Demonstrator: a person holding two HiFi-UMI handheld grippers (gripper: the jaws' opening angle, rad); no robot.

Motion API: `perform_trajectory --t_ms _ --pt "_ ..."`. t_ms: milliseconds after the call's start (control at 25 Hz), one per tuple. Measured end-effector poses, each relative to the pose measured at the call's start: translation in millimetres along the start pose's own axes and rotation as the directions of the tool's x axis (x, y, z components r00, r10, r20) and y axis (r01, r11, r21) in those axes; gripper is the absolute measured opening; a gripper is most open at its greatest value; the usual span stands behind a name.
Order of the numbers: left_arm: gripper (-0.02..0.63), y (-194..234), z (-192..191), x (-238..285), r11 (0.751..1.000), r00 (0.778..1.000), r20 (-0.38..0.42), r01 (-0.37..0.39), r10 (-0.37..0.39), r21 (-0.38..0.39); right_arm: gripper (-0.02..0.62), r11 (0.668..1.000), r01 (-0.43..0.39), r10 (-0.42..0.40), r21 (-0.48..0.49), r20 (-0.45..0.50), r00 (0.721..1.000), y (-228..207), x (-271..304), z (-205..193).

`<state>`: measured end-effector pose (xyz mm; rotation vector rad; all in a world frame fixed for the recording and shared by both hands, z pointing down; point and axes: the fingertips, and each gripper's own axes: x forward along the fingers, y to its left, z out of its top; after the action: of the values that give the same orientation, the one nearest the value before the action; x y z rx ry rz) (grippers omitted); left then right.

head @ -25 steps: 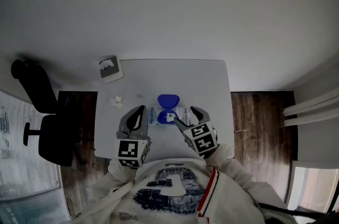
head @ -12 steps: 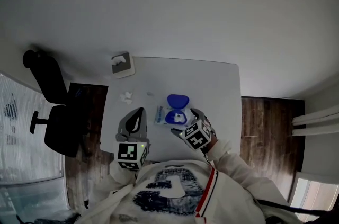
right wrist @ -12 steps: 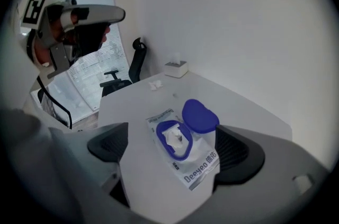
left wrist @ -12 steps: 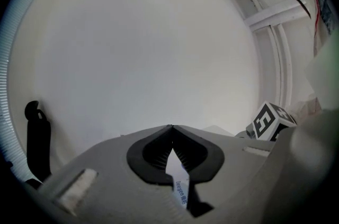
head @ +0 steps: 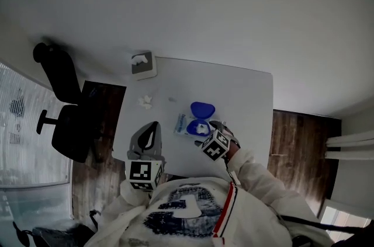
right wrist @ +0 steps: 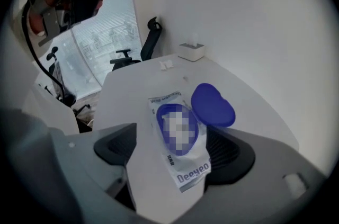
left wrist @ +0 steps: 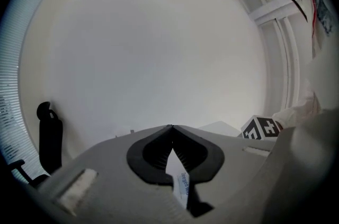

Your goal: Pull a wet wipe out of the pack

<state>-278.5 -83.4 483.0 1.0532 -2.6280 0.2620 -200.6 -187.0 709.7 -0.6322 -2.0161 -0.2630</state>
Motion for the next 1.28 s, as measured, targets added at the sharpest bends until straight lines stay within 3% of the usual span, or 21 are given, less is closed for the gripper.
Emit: perform_trajectory --t_ms 120,800,1000,1280 --pt "0.005 6 -4 -9 1.000 1.000 -0.006 -0.028 0.028 -0.009 0.348 0.999 -0.001 0.000 -0.037 -0.030 1.000 4 9 -6" --pt "0.003 5 -19 -28 0.996 0.997 -0.025 -0.074 0.073 -0.042 0.192 0.996 0.055 -0.059 -0.064 -0.066 0.996 2 37 -16" --pt "0.003 4 -17 -28 0.996 0.997 -0.028 -0.076 0.075 -0.041 0.178 0.995 0.067 -0.072 -0.075 -0.073 0.995 -1 39 -18" --pt "0.005 4 -21 -32 0.996 0.996 -0.034 -0.083 0.081 -0.045 0.102 0.987 0.122 -0.129 -0.109 -0.060 0.990 -2 44 -21"
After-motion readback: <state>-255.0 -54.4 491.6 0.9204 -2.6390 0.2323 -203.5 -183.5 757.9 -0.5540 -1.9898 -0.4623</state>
